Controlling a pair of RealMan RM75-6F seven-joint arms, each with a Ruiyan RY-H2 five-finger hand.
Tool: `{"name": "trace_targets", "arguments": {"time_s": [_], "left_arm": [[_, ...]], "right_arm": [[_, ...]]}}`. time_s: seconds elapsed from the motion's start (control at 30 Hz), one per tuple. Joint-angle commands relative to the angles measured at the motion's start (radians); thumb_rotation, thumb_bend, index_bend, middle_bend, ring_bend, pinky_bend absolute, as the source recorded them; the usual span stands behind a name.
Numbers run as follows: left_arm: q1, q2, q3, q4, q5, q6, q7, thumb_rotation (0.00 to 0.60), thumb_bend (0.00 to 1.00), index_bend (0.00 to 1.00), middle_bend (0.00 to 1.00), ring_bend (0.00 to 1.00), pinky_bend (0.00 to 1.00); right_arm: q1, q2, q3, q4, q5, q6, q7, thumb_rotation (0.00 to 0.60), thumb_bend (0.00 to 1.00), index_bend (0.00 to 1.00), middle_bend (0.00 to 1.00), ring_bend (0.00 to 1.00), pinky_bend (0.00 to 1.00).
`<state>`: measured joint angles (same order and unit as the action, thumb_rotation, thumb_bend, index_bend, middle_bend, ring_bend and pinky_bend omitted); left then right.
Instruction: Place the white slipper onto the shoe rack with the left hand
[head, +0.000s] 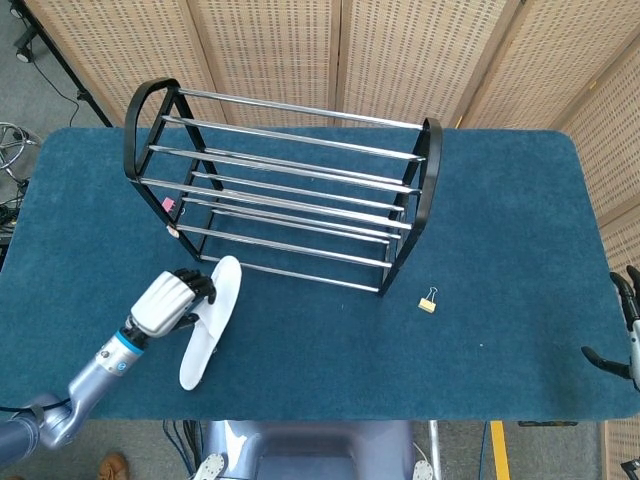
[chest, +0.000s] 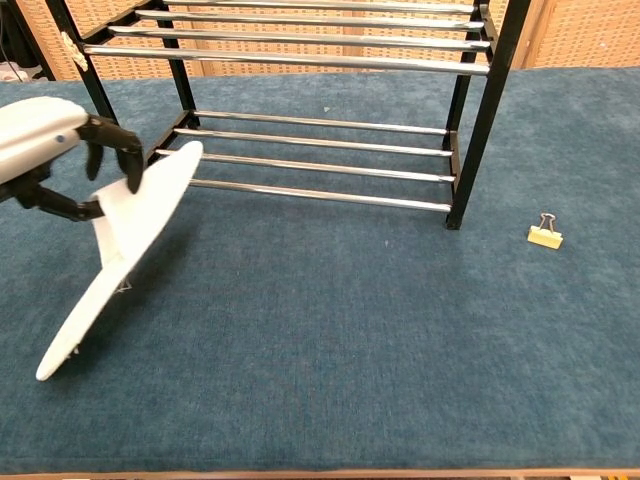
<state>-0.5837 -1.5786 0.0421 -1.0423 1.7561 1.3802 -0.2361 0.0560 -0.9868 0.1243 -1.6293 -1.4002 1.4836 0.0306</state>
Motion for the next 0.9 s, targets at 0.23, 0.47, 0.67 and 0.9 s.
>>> {"name": "trace_targets", "arguments": {"time_s": [0.23,0.47,0.67,0.9], "left_arm": [[-0.098,-0.045,-0.063,-0.025,-0.033,-0.125,0.101,0.6,0.53,0.68,0.53,0.45,0.58],[-0.148,-0.089,-0.102,0.034,-0.076,-0.184,0.093,0.6,0.53,0.68,0.54,0.45,0.58],[-0.184,-0.124,-0.128,0.071,-0.13,-0.261,0.069,0.6,0.52,0.69,0.54,0.45,0.58],[-0.228,-0.148,-0.15,0.128,-0.16,-0.307,0.052,0.6,0.52,0.69,0.54,0.45,0.58]], "right_arm": [[-0.001,0.002,0.002,0.006,0.008,-0.004,0.01,0.6,0.0,0.0,0.0,0.0,0.0],[0.001,0.002,0.004,0.01,0.018,-0.013,0.014,0.6,0.0,0.0,0.0,0.0,0.0],[0.005,-0.001,0.005,0.014,0.026,-0.023,0.012,0.6,0.0,0.0,0.0,0.0,0.0],[0.006,-0.001,0.011,0.023,0.048,-0.036,0.021,0.6,0.0,0.0,0.0,0.0,0.0]]}}
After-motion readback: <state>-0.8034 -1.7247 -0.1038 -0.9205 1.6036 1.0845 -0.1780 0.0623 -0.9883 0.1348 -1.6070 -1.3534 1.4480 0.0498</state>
